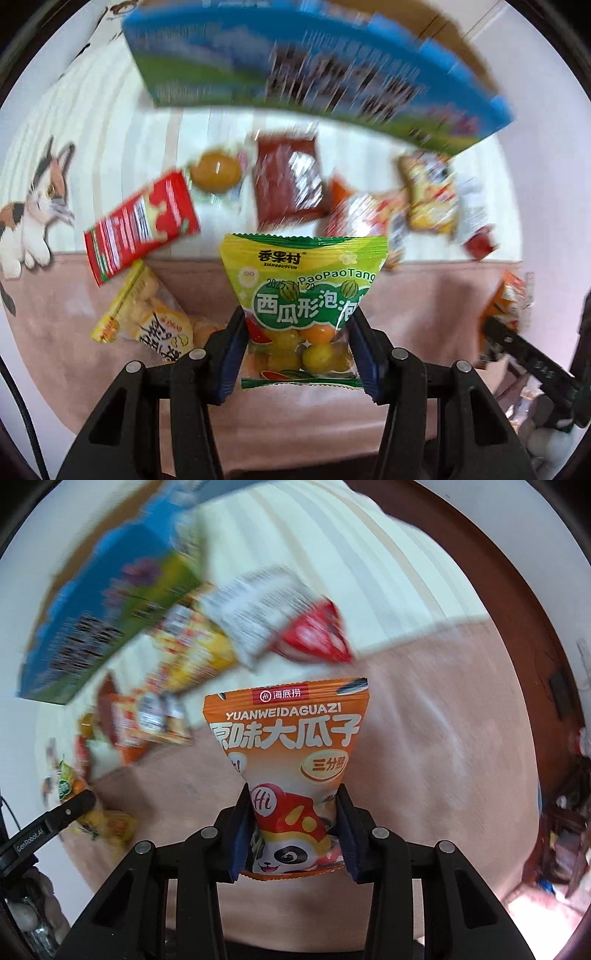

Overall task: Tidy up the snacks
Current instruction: 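Carry both bags into the box and open both tools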

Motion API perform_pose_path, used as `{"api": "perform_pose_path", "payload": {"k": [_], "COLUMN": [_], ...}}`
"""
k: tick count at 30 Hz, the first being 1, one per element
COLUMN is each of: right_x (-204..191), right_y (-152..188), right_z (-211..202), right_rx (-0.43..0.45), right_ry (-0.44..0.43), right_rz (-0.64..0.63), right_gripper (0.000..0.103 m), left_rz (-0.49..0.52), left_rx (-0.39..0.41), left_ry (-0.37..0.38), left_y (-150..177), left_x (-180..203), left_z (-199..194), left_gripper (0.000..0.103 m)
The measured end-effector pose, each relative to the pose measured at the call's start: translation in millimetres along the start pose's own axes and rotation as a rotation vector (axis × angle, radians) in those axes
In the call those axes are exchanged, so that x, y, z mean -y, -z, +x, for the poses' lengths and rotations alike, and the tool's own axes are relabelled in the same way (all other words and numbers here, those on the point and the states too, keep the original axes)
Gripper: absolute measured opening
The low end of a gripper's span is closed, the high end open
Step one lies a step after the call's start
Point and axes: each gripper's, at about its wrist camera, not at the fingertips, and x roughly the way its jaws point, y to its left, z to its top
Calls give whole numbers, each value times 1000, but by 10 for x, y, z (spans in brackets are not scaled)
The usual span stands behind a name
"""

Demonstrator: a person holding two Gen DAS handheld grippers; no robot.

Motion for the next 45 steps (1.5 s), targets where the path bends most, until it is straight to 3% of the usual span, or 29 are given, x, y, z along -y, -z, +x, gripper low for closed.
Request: {"api": "perform_pose_path", "payload": {"k": [7, 12, 17, 23, 27, 34, 35, 36, 38, 39, 40, 45], "right_x": [-660, -1204, -1701, -2014, -2116, -2168, -2137, -2132, -2122, -2121, -2121, -2104], "right_y": [-490, -1076, -1752, -2515, -2877, -3252, -3268, -3251, -3305, -3312, -3323, -3296], "right_z": [-631, -927, -951, -700, -445, -4, 42, 84, 148, 163, 190, 247], "right_rx": [119, 216, 274, 241, 200, 165, 160, 149, 148, 147, 137, 114], "right_ry": [-126, -165, -121, -71, -35, 30, 43, 60, 77, 72, 74, 86], "right_rz": [-127, -196, -236, -228, -230, -221, -210, -208, -197, -200, -204, -222], "right_gripper": [43, 43, 43, 43, 43, 45, 53, 74, 88, 88, 88, 95], "left_rz": [39, 76, 57, 27, 28, 5, 7, 12, 26, 29, 31, 28], "left_rx": [121, 197, 189, 116, 80, 7, 7, 18, 39, 46, 51, 63], "left_ry": [84, 33, -16, -56, -94, -95, -93, -98, -107, -108, -110, -112], "left_y": [-424, -1056, -1726, -2481, -2803, -3102, -3137, -3159, -3185, -3186, -3192, -3162], "left_x": [131, 231, 144, 3, -40, -125, -121, -118, -109, -107, -109, -119], "left_z": [-701, -954, -862, -481, -214, 98, 119, 125, 109, 98, 86, 60], "left_gripper": [50, 50, 50, 50, 50, 51, 52, 56, 72, 83, 85, 85]}}
